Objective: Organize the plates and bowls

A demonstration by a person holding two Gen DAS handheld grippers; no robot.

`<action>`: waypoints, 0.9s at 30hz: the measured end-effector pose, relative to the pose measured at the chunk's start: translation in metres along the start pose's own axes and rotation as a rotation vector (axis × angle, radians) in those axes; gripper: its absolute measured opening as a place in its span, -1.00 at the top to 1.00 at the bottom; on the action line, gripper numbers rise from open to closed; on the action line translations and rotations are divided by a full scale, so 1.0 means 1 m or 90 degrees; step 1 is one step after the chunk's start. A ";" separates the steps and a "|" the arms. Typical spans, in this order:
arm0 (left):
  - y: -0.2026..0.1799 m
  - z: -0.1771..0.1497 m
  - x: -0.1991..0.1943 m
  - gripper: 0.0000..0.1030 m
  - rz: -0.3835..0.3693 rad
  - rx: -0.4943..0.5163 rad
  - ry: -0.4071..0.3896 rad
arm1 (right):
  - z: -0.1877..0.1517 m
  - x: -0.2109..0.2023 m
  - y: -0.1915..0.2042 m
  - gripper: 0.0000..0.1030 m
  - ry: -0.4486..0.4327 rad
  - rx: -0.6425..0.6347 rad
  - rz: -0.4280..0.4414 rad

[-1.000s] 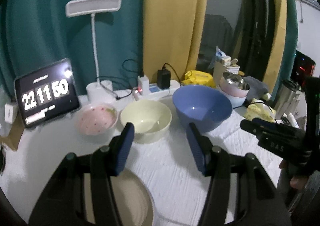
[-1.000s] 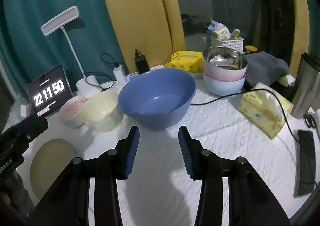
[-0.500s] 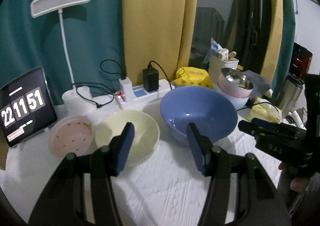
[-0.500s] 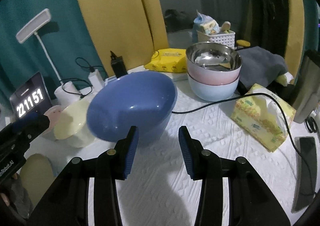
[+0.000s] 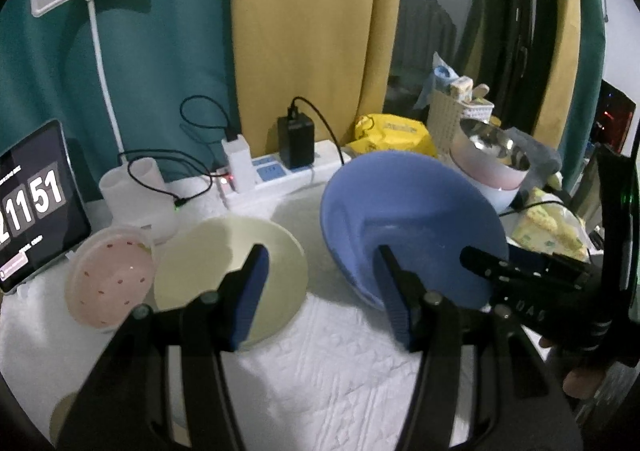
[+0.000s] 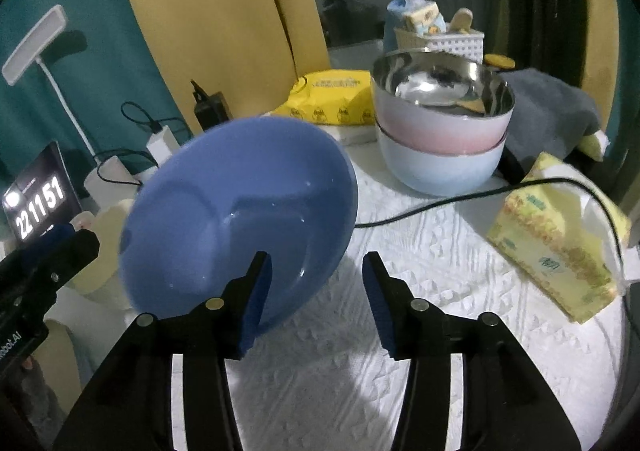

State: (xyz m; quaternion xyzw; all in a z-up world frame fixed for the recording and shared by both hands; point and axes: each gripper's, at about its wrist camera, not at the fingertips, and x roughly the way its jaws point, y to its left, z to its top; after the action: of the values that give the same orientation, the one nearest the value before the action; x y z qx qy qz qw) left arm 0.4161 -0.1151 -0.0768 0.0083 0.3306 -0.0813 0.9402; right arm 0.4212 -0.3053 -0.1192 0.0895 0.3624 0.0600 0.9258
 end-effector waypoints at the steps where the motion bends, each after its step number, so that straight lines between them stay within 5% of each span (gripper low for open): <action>1: -0.001 0.000 0.002 -0.09 0.001 0.001 0.001 | -0.001 0.003 -0.002 0.03 0.003 0.001 -0.001; 13: -0.023 -0.005 0.025 -0.07 0.015 0.041 0.029 | -0.009 0.021 -0.019 0.06 0.022 0.026 0.014; 18: -0.027 -0.009 0.028 0.21 0.005 0.049 0.037 | -0.009 0.022 -0.017 0.56 0.024 0.018 0.022; 27: -0.034 -0.012 0.024 0.42 -0.013 0.058 0.037 | -0.011 0.014 -0.008 0.66 0.016 0.007 0.027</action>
State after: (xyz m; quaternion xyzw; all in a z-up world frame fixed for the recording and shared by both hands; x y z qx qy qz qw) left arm 0.4213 -0.1513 -0.0997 0.0504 0.3538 -0.1056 0.9280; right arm 0.4248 -0.3093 -0.1380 0.1015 0.3722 0.0784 0.9192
